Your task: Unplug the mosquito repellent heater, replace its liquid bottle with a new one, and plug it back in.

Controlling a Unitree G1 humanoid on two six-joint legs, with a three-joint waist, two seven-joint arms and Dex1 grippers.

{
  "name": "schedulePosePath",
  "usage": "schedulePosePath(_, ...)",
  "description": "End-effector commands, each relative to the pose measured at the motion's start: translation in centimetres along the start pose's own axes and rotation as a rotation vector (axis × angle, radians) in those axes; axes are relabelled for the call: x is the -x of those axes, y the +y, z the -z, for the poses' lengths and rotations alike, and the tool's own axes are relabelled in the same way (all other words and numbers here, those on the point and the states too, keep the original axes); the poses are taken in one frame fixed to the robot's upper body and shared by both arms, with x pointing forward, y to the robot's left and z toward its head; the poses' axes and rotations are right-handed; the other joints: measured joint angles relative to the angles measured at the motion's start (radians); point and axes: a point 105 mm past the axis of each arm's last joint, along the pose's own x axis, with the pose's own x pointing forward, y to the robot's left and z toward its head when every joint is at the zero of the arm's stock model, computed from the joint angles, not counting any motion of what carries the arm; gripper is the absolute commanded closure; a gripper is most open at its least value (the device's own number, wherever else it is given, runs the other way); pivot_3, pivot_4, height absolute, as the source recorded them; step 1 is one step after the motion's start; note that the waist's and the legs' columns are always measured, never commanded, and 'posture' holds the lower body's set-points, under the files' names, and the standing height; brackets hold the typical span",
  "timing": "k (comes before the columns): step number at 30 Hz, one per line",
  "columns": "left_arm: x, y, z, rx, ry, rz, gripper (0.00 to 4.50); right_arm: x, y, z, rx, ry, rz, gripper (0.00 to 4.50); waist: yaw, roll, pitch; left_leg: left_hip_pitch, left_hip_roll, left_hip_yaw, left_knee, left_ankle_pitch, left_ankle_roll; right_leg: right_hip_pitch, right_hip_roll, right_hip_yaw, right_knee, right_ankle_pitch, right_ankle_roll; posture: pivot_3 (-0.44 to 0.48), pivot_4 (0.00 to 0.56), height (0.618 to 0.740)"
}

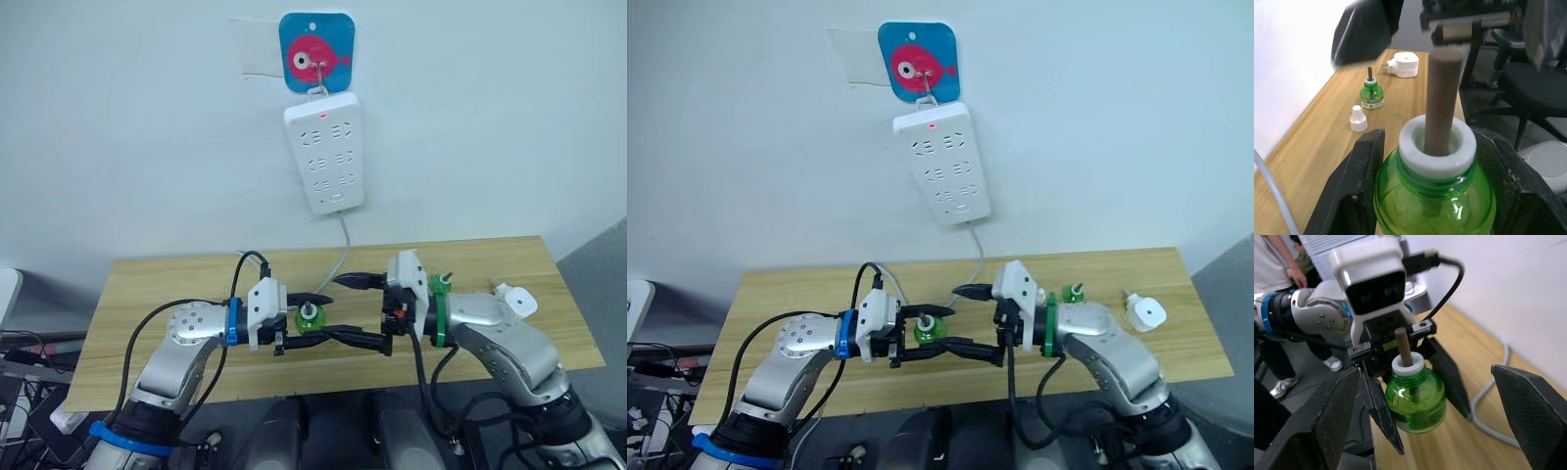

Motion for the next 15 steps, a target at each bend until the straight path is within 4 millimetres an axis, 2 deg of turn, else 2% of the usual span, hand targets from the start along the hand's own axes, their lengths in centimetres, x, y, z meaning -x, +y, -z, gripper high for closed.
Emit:
schedulePosePath(1,-0.1,0.14,-0.71,-0.037,-0.016,0.009,2.22,-0.52,0.66,-0.65,0.039,-0.022,-0.05,0.01,0.001,0.0,0.0,0.0,0.0,0.0,0.0,0.0,0.0,0.0,0.0,0.0,0.0,0.0,0.0,-0.019,0.264,0.74)
schedulePosePath(4,-0.05,0.28,-0.71,-0.039,-0.013,0.004,2.22,-0.52,0.64,-0.67,0.047,-0.022,-0.05,0.01,0.003,0.0,0.0,0.0,0.0,0.0,0.0,0.0,0.0,0.0,0.0,0.0,0.0,0.0,0.0,-0.019,0.264,0.74)
schedulePosePath(10,-0.18,0.23,-0.7,-0.038,-0.017,0.006,2.22,-0.93,0.74,-0.94,0.063,-0.026,-0.044,2.01,0.004,0.0,0.0,0.0,0.0,0.0,0.0,0.0,0.0,0.0,0.0,0.0,0.0,0.0,0.0,-0.019,0.264,0.74)
schedulePosePath(15,-0.58,0.22,-0.94,-0.041,-0.027,0.013,2.22,-1.4,0.66,-0.9,0.096,-0.012,-0.042,2.01,0.004,0.0,0.0,0.0,0.0,0.0,0.0,0.0,0.0,0.0,0.0,0.0,0.0,0.0,0.0,-0.028,0.264,0.74)
